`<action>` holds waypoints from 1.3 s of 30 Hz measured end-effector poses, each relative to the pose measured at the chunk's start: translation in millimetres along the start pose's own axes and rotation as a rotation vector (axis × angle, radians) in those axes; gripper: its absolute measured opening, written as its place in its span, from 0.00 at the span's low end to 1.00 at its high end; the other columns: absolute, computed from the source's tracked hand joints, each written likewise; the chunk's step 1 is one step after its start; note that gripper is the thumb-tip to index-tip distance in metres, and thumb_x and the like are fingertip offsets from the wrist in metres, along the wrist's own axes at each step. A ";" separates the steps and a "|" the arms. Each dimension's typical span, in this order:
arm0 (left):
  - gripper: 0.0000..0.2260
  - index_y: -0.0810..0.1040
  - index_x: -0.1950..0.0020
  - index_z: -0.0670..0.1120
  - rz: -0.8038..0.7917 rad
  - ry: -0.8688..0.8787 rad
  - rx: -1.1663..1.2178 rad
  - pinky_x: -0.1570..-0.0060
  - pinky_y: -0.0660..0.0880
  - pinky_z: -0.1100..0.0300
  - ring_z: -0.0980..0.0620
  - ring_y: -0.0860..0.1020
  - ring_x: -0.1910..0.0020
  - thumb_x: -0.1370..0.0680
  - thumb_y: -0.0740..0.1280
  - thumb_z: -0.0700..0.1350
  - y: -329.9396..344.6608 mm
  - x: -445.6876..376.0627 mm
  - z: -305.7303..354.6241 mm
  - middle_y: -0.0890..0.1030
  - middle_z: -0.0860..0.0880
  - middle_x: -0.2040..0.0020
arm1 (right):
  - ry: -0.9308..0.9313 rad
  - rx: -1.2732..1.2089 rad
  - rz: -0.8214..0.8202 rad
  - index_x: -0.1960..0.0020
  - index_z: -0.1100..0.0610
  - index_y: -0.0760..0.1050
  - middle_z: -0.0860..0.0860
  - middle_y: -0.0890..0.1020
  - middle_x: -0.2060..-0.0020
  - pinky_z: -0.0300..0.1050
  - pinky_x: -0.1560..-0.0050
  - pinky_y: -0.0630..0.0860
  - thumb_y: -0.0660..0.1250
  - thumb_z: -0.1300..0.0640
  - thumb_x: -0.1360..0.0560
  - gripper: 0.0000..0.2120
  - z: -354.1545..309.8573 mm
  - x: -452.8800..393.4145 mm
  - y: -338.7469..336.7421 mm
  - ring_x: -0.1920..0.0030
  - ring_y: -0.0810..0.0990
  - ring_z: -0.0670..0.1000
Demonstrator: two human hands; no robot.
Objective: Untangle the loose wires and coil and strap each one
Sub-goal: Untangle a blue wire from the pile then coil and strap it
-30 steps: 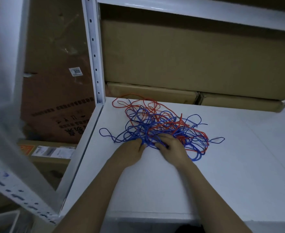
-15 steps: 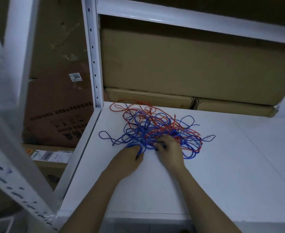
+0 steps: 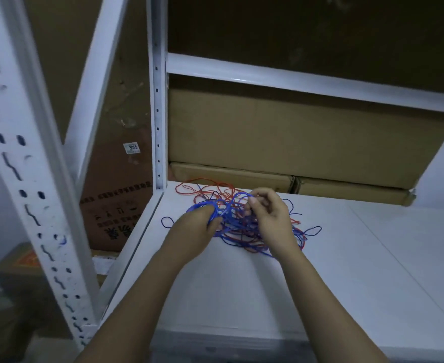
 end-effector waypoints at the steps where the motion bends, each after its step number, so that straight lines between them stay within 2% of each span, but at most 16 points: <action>1: 0.12 0.67 0.58 0.44 0.051 -0.005 -0.047 0.67 0.59 0.58 0.48 0.69 0.65 0.18 0.59 0.49 -5.9 -4.5 2.7 0.70 0.51 0.68 | -0.007 -0.013 -0.003 0.56 0.52 0.75 0.49 0.80 0.66 0.35 0.59 0.74 0.63 0.66 0.22 0.11 -6.6 -2.8 -1.0 0.64 0.78 0.44; 3: 0.12 0.65 0.59 0.45 0.161 -0.017 -0.140 0.67 0.57 0.56 0.48 0.67 0.67 0.18 0.58 0.49 -19.1 -12.0 7.4 0.66 0.51 0.69 | -0.023 -0.007 0.000 0.57 0.52 0.77 0.46 0.80 0.66 0.33 0.58 0.74 0.65 0.66 0.23 0.11 -15.8 -8.4 -4.0 0.63 0.78 0.42; 5: 0.11 0.66 0.57 0.45 0.289 -0.019 -0.194 0.66 0.59 0.55 0.47 0.67 0.65 0.18 0.58 0.48 -33.2 -18.1 11.5 0.70 0.49 0.66 | -0.051 0.054 -0.003 0.58 0.50 0.78 0.43 0.80 0.67 0.33 0.57 0.73 0.66 0.66 0.24 0.12 -22.4 -12.5 -5.2 0.63 0.77 0.41; 8: 0.11 0.71 0.49 0.42 0.412 -0.027 -0.282 0.63 0.61 0.57 0.49 0.67 0.64 0.17 0.55 0.48 -52.2 -26.6 19.2 0.75 0.44 0.60 | -0.239 0.379 -0.023 0.55 0.54 0.80 0.43 0.79 0.62 0.30 0.54 0.70 0.66 0.63 0.23 0.08 -29.3 -19.5 -7.5 0.58 0.75 0.43; 10: 0.14 0.72 0.45 0.40 0.472 0.003 -0.323 0.64 0.61 0.57 0.49 0.67 0.66 0.17 0.54 0.49 -62.6 -31.1 29.0 0.73 0.45 0.62 | -0.362 0.538 -0.042 0.50 0.58 0.81 0.44 0.77 0.58 0.27 0.53 0.67 0.65 0.62 0.22 0.07 -30.4 -22.8 -7.6 0.56 0.73 0.42; 11: 0.14 0.72 0.45 0.39 0.496 0.035 -0.324 0.65 0.61 0.57 0.48 0.68 0.67 0.17 0.54 0.49 -67.2 -32.8 36.0 0.72 0.46 0.63 | -0.352 0.553 -0.043 0.49 0.59 0.81 0.44 0.77 0.57 0.27 0.53 0.66 0.64 0.62 0.22 0.07 -29.3 -24.8 -7.9 0.55 0.73 0.41; 14: 0.12 0.73 0.45 0.38 0.534 0.153 -0.311 0.64 0.60 0.56 0.42 0.74 0.63 0.17 0.57 0.47 -76.6 -37.6 59.3 0.77 0.43 0.60 | -0.194 0.502 -0.051 0.52 0.58 0.81 0.45 0.79 0.59 0.34 0.56 0.67 0.63 0.60 0.21 0.08 -25.4 -29.5 0.4 0.58 0.75 0.41; 18: 0.12 0.74 0.47 0.38 0.573 0.245 -0.307 0.62 0.58 0.57 0.43 0.73 0.63 0.17 0.57 0.46 -85.3 -47.3 80.6 0.78 0.43 0.59 | 0.177 0.105 0.007 0.56 0.55 0.79 0.46 0.80 0.67 0.30 0.64 0.69 0.63 0.58 0.21 0.08 -30.8 -41.7 12.0 0.68 0.75 0.37; 20: 0.12 0.73 0.47 0.39 0.574 0.250 -0.315 0.63 0.57 0.57 0.44 0.72 0.64 0.17 0.56 0.46 -90.1 -51.8 84.1 0.77 0.44 0.60 | 0.269 -0.033 0.065 0.55 0.56 0.78 0.50 0.79 0.67 0.29 0.72 0.67 0.62 0.59 0.20 0.08 -41.5 -52.8 8.5 0.76 0.72 0.37; 22: 0.12 0.73 0.47 0.40 0.560 0.260 -0.320 0.64 0.55 0.57 0.43 0.73 0.63 0.17 0.56 0.47 -93.6 -55.3 86.3 0.77 0.43 0.59 | 0.262 -0.129 0.130 0.58 0.57 0.75 0.53 0.78 0.67 0.31 0.75 0.67 0.60 0.61 0.19 0.10 -60.7 -65.9 0.6 0.79 0.69 0.41; 25: 0.12 0.72 0.47 0.40 0.514 0.270 -0.301 0.65 0.58 0.54 0.38 0.76 0.59 0.17 0.56 0.47 -96.8 -60.1 88.8 0.78 0.41 0.57 | 0.135 -0.191 0.176 0.58 0.58 0.74 0.55 0.77 0.65 0.32 0.71 0.73 0.58 0.63 0.19 0.11 -96.6 -84.2 -7.9 0.72 0.71 0.46; 27: 0.12 0.72 0.48 0.39 0.485 0.267 -0.253 0.66 0.62 0.52 0.37 0.76 0.59 0.17 0.55 0.47 -98.7 -64.7 91.4 0.78 0.39 0.57 | 0.039 -0.190 0.179 0.52 0.61 0.75 0.55 0.77 0.63 0.32 0.67 0.75 0.58 0.64 0.19 0.08 -119.1 -94.8 -8.8 0.68 0.73 0.46; 29: 0.12 0.71 0.50 0.40 0.457 0.256 -0.147 0.65 0.68 0.50 0.38 0.76 0.61 0.17 0.55 0.47 -102.2 -69.1 95.1 0.78 0.40 0.60 | -0.072 -0.163 0.185 0.47 0.64 0.75 0.53 0.77 0.62 0.32 0.64 0.75 0.58 0.66 0.19 0.08 -138.1 -103.4 -8.3 0.67 0.74 0.45; 34: 0.09 0.67 0.54 0.45 0.408 0.219 -0.036 0.70 0.63 0.55 0.48 0.72 0.68 0.17 0.55 0.48 -105.9 -74.4 95.4 0.71 0.51 0.67 | -0.315 0.019 0.220 0.50 0.58 0.76 0.45 0.79 0.58 0.28 0.53 0.72 0.62 0.65 0.21 0.06 -146.6 -103.4 -10.8 0.59 0.77 0.36; 36: 0.09 0.67 0.54 0.46 0.405 0.224 -0.020 0.71 0.62 0.57 0.51 0.71 0.70 0.17 0.55 0.47 -104.7 -73.3 89.6 0.70 0.52 0.67 | -0.271 0.084 0.169 0.50 0.56 0.74 0.45 0.78 0.57 0.25 0.54 0.70 0.64 0.65 0.23 0.06 -126.9 -97.7 -12.2 0.56 0.76 0.37; 39: 0.08 0.67 0.55 0.47 0.412 0.243 -0.021 0.74 0.59 0.61 0.56 0.68 0.73 0.17 0.55 0.47 -101.4 -68.2 83.2 0.69 0.53 0.69 | -0.097 0.313 -0.003 0.57 0.53 0.70 0.48 0.75 0.62 0.28 0.62 0.70 0.67 0.61 0.24 0.07 -85.6 -89.6 -15.7 0.62 0.74 0.45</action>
Point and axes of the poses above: each hand's wrist, its own x-axis away from the middle knuckle, its own y-axis out of the palm, z = x × y, the point moved 3 cm from there along -x, towards the middle knuckle
